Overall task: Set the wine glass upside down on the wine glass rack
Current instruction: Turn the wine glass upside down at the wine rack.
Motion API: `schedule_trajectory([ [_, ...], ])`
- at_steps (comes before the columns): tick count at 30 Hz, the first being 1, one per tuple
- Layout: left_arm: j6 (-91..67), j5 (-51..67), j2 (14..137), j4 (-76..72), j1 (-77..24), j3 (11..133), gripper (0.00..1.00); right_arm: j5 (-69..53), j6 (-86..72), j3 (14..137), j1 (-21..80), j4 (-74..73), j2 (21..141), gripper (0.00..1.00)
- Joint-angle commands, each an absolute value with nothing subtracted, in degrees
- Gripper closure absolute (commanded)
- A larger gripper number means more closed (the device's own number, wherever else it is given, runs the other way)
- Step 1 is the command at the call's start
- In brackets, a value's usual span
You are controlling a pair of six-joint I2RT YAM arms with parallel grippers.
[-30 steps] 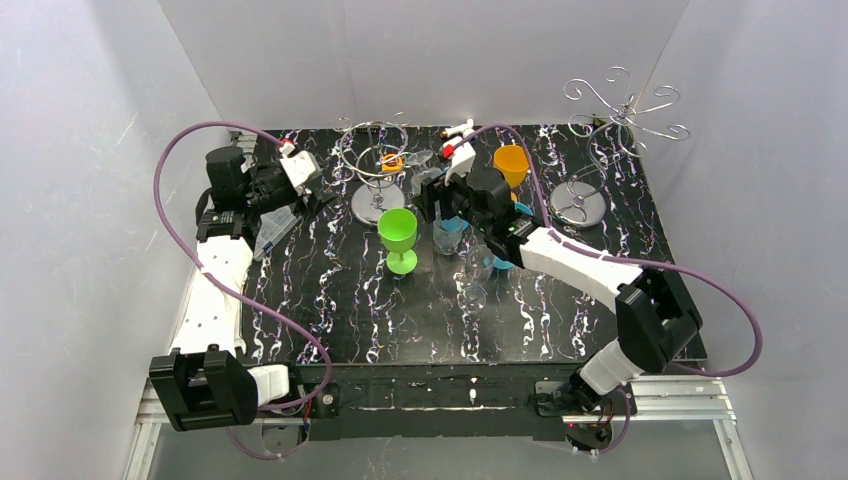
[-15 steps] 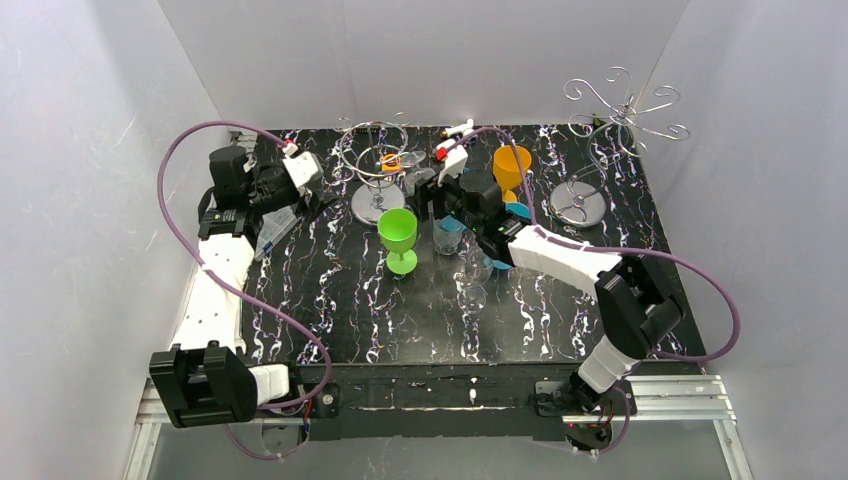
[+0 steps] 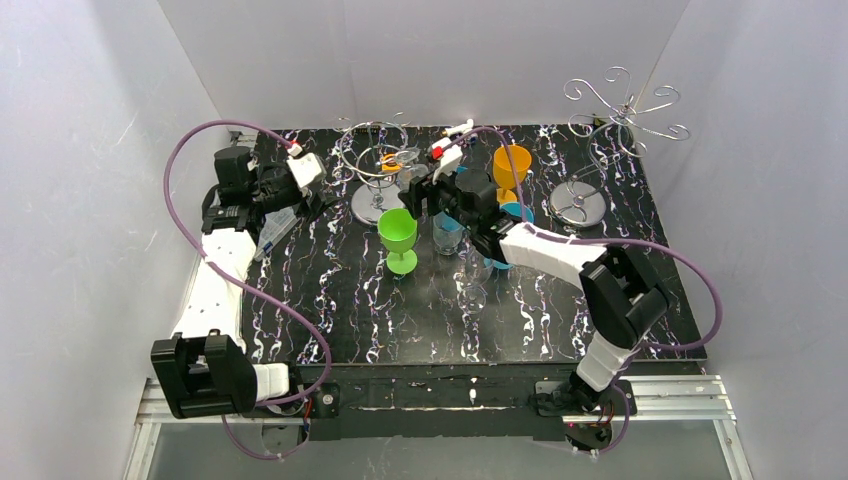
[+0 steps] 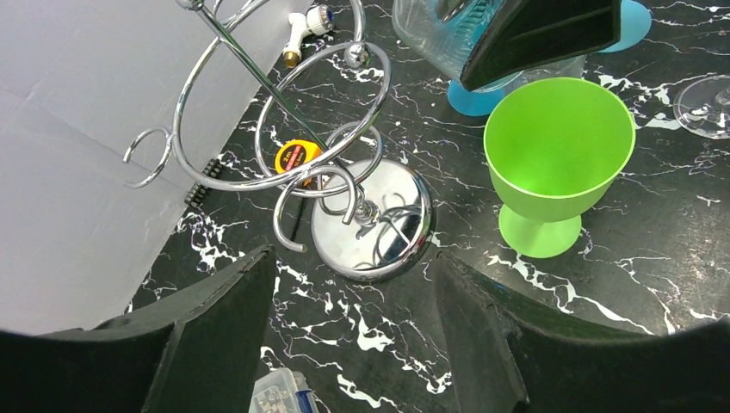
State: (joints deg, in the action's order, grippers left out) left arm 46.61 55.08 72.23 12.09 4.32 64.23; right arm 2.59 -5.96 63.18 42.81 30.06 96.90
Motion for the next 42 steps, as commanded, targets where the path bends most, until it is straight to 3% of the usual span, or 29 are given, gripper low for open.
schedule_trajectory([
  [1, 47.6, 55.5, 72.6, 13.2, 4.1, 64.4, 0.35, 1.3, -6.6, 67.6, 42.9, 40.5, 98.8, 0.98],
  [6, 48.0, 55.8, 72.2, 13.1, 4.1, 63.8, 0.35, 0.8, -6.8, 68.2, 43.1, 43.4, 100.6, 0.96],
  [16, 49.4, 55.8, 71.9, 14.6, 4.0, 64.0, 0.34, 1.6, -5.7, 67.4, 43.2, 44.1, 101.7, 0.75],
  [30, 48.6, 55.3, 71.5, 15.2, 4.1, 64.9, 0.32, 1.8, -5.4, 68.0, 43.2, 43.3, 103.4, 0.63],
  [36, 48.6, 55.0, 71.3, 15.3, 4.1, 64.8, 0.31, 2.3, -5.2, 67.8, 43.2, 43.5, 103.6, 0.48],
  [42, 48.0, 55.0, 71.3, 14.9, 4.1, 64.9, 0.31, 2.3, -5.3, 68.8, 43.2, 42.5, 104.0, 0.42],
])
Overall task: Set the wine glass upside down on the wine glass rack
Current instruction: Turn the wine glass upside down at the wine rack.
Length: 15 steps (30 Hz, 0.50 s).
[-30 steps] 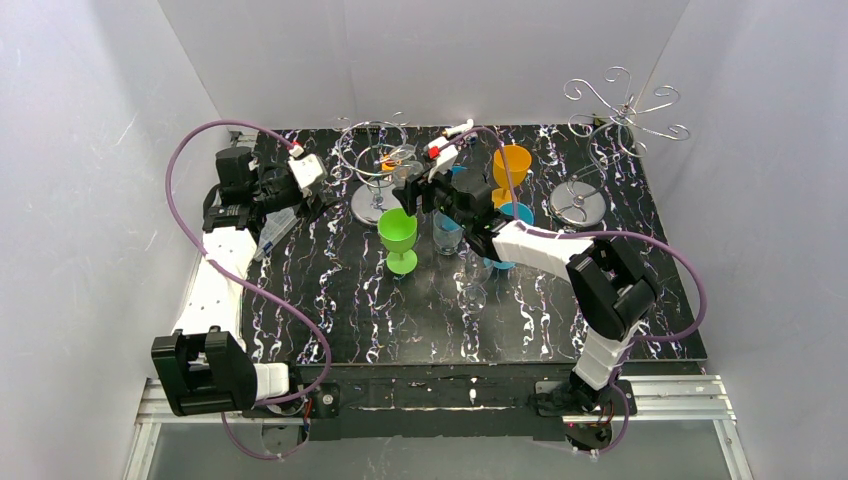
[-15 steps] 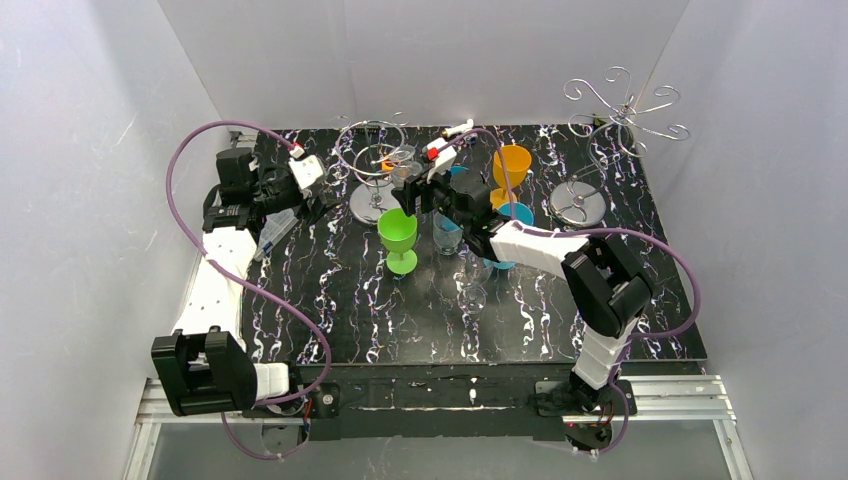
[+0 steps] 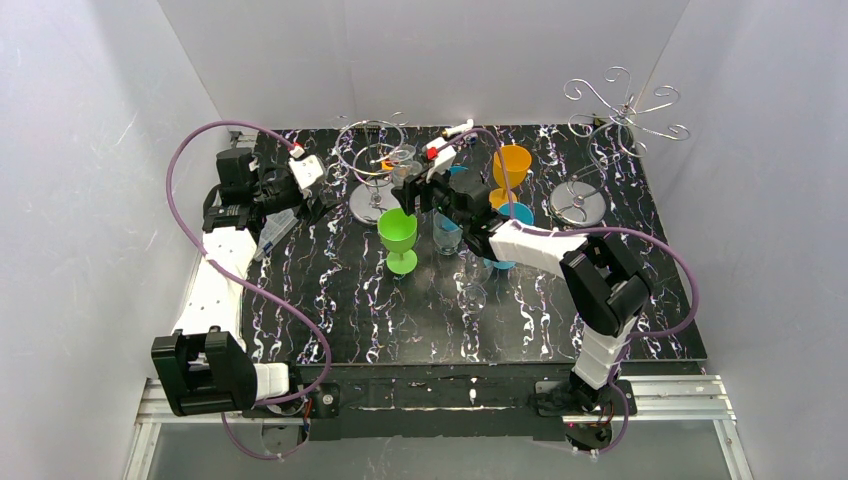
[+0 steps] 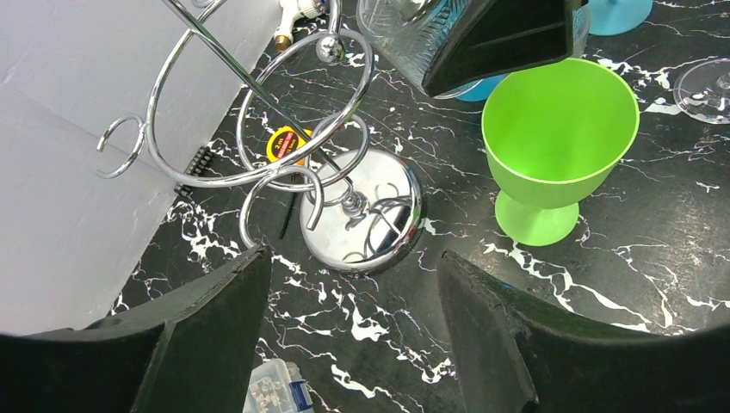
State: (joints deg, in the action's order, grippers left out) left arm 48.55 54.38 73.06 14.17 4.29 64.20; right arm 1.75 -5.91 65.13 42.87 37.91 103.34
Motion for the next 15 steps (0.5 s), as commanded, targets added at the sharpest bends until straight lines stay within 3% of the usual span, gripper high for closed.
schedule_trajectory([
  [1, 48.0, 55.0, 71.3, 14.9, 4.1, 64.9, 0.31, 2.3, -5.3, 68.9, 43.2, 42.4, 104.0, 0.37],
  [3, 47.9, 55.1, 71.4, 14.9, 4.0, 65.0, 0.31, 2.2, -5.2, 69.3, 43.2, 42.0, 104.0, 0.27],
  [15, 47.7, 54.9, 71.2, 15.3, 4.1, 65.6, 0.30, 1.6, -5.0, 70.4, 43.2, 40.7, 104.7, 0.18],
])
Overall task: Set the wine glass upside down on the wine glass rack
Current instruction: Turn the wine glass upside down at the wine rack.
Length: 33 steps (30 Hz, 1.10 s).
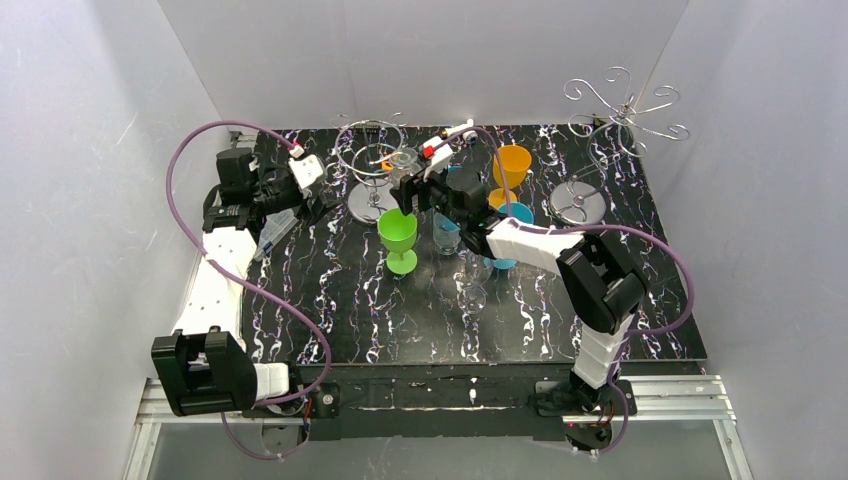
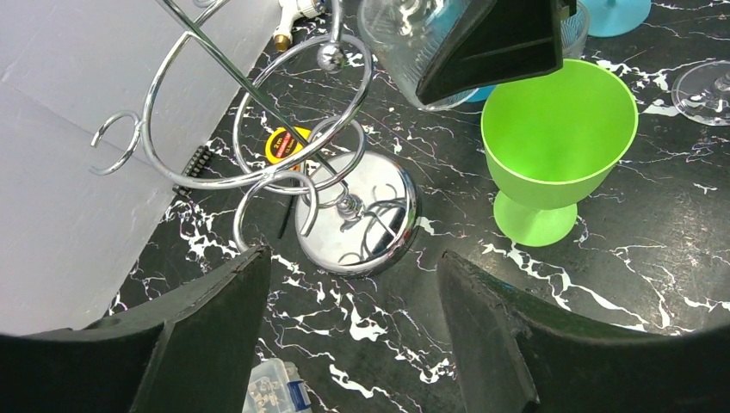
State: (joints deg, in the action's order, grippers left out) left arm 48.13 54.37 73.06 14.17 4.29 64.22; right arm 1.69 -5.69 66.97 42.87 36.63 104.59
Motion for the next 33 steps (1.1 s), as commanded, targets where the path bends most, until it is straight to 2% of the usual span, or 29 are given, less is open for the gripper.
schedule_trajectory([
  [1, 47.7, 54.9, 71.1, 15.3, 4.1, 65.6, 0.30, 1.6, -5.1, 70.4, 43.2, 40.7, 104.8, 0.17],
  [12, 47.7, 54.7, 71.0, 15.6, 4.1, 66.0, 0.30, 2.3, -5.1, 70.3, 43.2, 40.6, 104.2, 0.15],
  [14, 47.5, 54.6, 71.1, 15.9, 4.1, 66.2, 0.30, 2.7, -4.6, 70.5, 43.2, 39.4, 103.1, 0.11],
  [15, 47.4, 54.4, 71.1, 16.0, 4.1, 66.2, 0.29, 2.9, -4.3, 70.9, 43.2, 38.3, 102.5, 0.03],
  [16, 47.2, 54.2, 71.1, 16.2, 4.1, 66.3, 0.28, 3.1, -4.1, 71.2, 43.2, 36.7, 101.7, 0.02],
  [20, 46.3, 52.8, 71.4, 17.2, 4.2, 66.9, 0.23, 3.1, -3.3, 71.7, 43.3, 29.3, 97.2, 0.02],
  [27, 41.6, 52.6, 74.2, 19.6, 4.6, 70.4, 0.21, 4.3, -2.7, 72.6, 44.4, 17.6, 89.0, 0.02],
  [33, 35.9, 52.1, 76.5, 17.1, 6.4, 73.1, 0.23, 8.3, -3.0, 81.4, 47.4, 7.2, 88.3, 0.02],
])
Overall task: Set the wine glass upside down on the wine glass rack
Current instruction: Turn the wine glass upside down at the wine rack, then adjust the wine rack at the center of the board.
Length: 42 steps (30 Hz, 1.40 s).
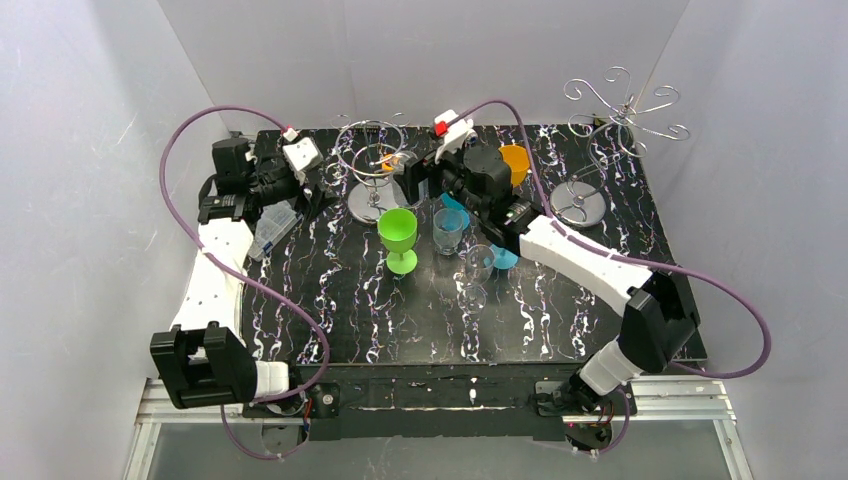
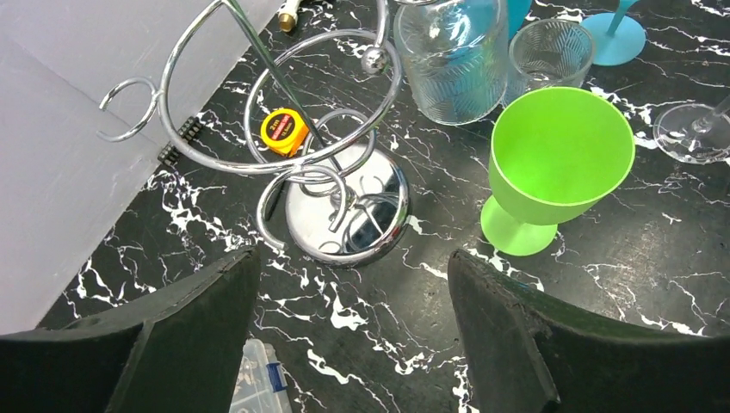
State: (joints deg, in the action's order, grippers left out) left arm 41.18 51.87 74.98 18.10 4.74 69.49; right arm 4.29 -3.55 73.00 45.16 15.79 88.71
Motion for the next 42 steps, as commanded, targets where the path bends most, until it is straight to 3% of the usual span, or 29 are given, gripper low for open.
schedule_trajectory([
  [1, 34.4, 51.7, 77.0, 16.0, 7.0, 73.6, 0.23, 9.4, -3.3, 84.1, 48.0, 4.9, 89.3, 0.02],
  [8, 30.6, 46.5, 81.1, 11.1, 9.0, 76.6, 0.32, 19.0, -4.9, 106.7, 50.9, -12.4, 100.3, 0.10],
  [15, 31.2, 43.4, 83.8, 8.4, 9.0, 77.0, 0.37, 21.4, -4.1, 118.6, 52.8, -15.0, 109.0, 0.13],
  [20, 29.6, 41.0, 85.2, 5.7, 9.0, 76.8, 0.43, 22.2, -4.9, 129.1, 53.1, -19.3, 115.7, 0.21],
  [28, 28.9, 39.7, 86.5, 3.7, 9.0, 76.7, 0.44, 25.5, -5.0, 126.5, 53.8, -20.7, 114.5, 0.22],
  [34, 26.3, 41.9, 87.6, 1.4, 8.9, 76.5, 0.43, 25.4, -5.4, 131.7, 53.8, -22.1, 118.9, 0.23],
  [42, 24.3, 45.0, 88.7, 0.4, 8.2, 76.2, 0.43, 24.2, -5.7, 139.1, 52.6, -20.2, 125.3, 0.33],
])
